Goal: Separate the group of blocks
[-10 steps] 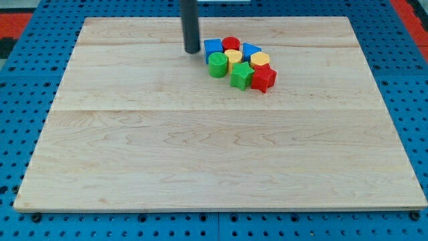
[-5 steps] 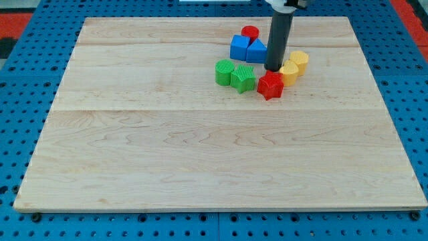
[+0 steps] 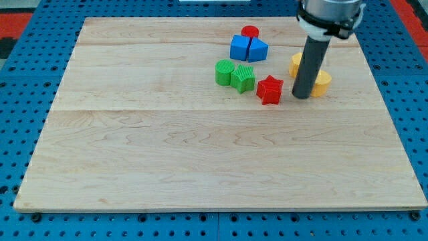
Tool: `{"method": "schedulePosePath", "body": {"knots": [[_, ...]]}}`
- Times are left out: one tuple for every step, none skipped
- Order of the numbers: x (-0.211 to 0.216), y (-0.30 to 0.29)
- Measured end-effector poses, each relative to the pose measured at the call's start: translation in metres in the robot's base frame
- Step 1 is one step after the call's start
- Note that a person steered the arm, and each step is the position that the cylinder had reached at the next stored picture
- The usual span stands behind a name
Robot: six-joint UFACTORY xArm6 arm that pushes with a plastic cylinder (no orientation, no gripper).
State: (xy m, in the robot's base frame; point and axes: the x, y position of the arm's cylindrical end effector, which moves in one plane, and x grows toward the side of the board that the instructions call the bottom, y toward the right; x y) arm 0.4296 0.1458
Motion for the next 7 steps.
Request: {"method": "schedulePosePath", "body": {"knots": [[0.023, -0.051], [-0.006, -0.078], [-0.008, -0.046], [-0.021, -0.039], [0.01, -0.053], [0.0, -0.085], [-0.011, -0.097]]}}
